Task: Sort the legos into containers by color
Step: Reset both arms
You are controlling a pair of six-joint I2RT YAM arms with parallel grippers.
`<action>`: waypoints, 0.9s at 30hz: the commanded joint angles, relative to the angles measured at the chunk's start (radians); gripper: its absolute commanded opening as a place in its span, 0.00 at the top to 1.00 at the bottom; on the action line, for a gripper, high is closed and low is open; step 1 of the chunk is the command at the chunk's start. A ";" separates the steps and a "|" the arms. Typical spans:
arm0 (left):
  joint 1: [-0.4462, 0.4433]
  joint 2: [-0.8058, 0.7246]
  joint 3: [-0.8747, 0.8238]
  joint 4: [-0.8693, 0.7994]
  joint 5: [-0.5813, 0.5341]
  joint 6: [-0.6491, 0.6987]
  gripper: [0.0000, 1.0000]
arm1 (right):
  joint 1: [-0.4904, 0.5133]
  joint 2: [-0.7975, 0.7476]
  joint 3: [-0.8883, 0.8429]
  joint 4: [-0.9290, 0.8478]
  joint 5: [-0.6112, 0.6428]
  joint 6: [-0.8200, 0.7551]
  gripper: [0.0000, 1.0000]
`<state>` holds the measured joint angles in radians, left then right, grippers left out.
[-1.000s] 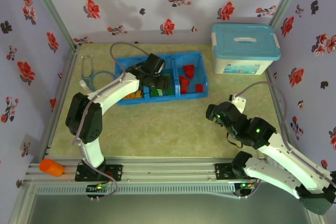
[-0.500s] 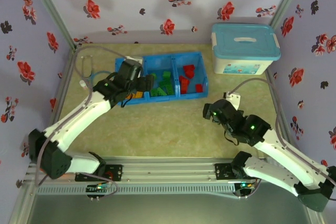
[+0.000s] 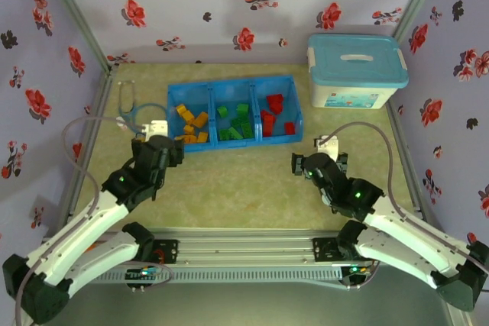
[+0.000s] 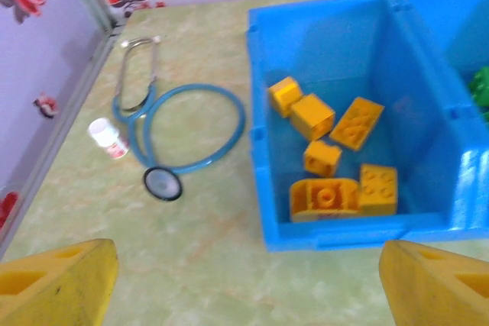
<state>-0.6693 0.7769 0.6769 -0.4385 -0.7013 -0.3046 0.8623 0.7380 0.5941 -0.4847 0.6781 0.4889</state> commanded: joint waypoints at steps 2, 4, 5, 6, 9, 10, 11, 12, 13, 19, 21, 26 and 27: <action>0.002 -0.098 -0.101 0.018 -0.170 -0.006 0.11 | 0.006 -0.010 -0.072 0.085 0.174 -0.054 0.01; 0.001 -0.137 -0.142 0.038 -0.204 -0.004 0.11 | 0.006 -0.014 -0.115 0.134 0.204 -0.061 0.01; 0.001 -0.153 -0.160 0.048 -0.229 -0.005 0.12 | 0.006 -0.011 -0.136 0.166 0.207 -0.078 0.01; 0.002 -0.167 -0.175 0.053 -0.256 -0.004 0.12 | 0.006 -0.012 -0.153 0.193 0.211 -0.095 0.01; 0.001 -0.183 -0.199 0.067 -0.320 -0.001 0.12 | 0.006 -0.015 -0.152 0.215 0.255 -0.137 0.01; 0.002 -0.182 -0.210 0.089 -0.332 0.010 0.12 | 0.005 -0.016 -0.143 0.220 0.261 -0.166 0.01; 0.002 -0.176 -0.225 0.117 -0.343 0.026 0.12 | 0.005 -0.016 -0.134 0.226 0.280 -0.203 0.01; 0.002 -0.169 -0.239 0.149 -0.347 0.039 0.12 | 0.006 -0.015 -0.127 0.235 0.302 -0.248 0.01; 0.002 -0.162 -0.250 0.174 -0.351 0.049 0.12 | 0.004 -0.016 -0.125 0.248 0.324 -0.292 0.01; 0.006 -0.103 -0.283 0.268 -0.399 0.098 0.11 | -0.110 -0.110 -0.264 0.422 0.345 -0.448 0.01; 0.010 -0.086 -0.316 0.334 -0.425 0.141 0.11 | -0.161 -0.160 -0.338 0.457 0.312 -0.430 0.01; 0.026 -0.077 -0.414 0.439 -0.452 0.142 0.11 | -0.240 -0.423 -0.465 0.439 0.263 -0.394 0.01; 0.033 -0.077 -0.441 0.476 -0.451 0.141 0.11 | -0.248 -0.488 -0.489 0.460 0.254 -0.410 0.01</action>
<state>-0.6533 0.6991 0.2989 -0.0853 -1.0924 -0.1806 0.6388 0.3737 0.1326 -0.0711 0.9585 0.0986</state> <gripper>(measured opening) 0.887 0.991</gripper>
